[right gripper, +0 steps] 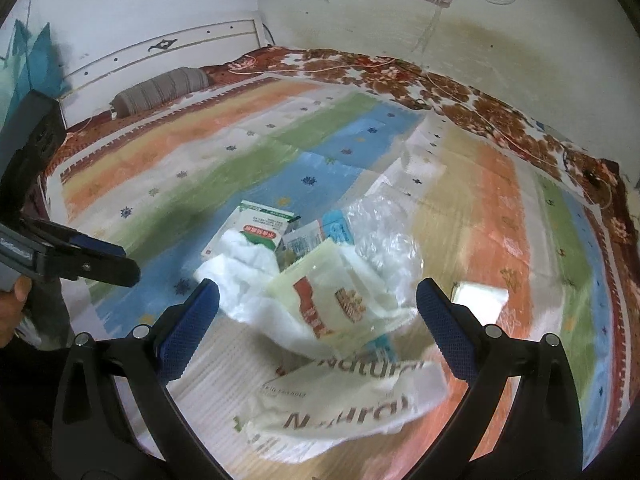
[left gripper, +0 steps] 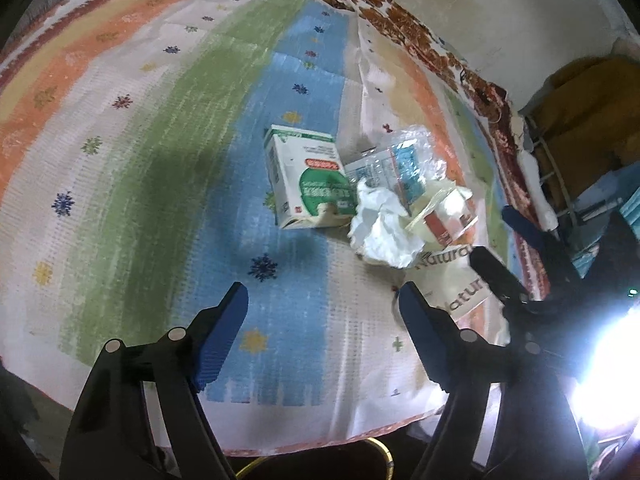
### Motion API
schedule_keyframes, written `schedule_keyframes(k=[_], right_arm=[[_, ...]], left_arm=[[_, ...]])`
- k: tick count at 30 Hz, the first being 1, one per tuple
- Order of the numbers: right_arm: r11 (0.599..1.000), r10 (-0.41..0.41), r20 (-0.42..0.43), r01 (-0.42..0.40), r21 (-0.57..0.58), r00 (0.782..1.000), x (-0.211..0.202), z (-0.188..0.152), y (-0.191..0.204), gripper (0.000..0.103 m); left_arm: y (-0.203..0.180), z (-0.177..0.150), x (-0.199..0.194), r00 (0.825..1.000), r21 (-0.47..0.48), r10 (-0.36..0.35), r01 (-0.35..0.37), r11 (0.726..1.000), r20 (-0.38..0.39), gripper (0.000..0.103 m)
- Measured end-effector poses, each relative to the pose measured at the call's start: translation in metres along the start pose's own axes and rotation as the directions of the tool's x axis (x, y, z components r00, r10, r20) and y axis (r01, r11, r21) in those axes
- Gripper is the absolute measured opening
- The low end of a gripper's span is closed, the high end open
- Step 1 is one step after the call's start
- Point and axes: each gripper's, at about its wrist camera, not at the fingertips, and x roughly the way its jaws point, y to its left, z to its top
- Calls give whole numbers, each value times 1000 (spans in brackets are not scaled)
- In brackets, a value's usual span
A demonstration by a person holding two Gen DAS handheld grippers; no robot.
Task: Collect trash
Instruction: 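Grasp the white tissue with the left gripper while the right gripper grasps the translucent plastic bag, then lift the tissue in the left gripper and the bag in the right gripper toward the bin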
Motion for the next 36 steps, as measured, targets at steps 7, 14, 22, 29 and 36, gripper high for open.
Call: schedule_keyframes(k=[7,14,22,29,36], right_arm=[[991,103,-10,-102,92,995,21,6,-24,91],[982,159,-53,-152,114,986,37,4,-23,75],[979,193,-126,-182,90,973,46,-12,-19,45],[982,166,-110,-155,105,980,44,-17,-22,25],[975,168,-97,-151,165,981,41,-12,-28,4]], left_arm=[[-4,8,15,999,11,-44,44,999,26,68],[-13,14,35,991,15,-129,129,992,26,57],[-5,12,52,991,-35,-135,135,990,12,46],[-19,17,52,987,-5,-157,158,988,40,42],[-30,16,57,991,28,-127,126,992,37,3]])
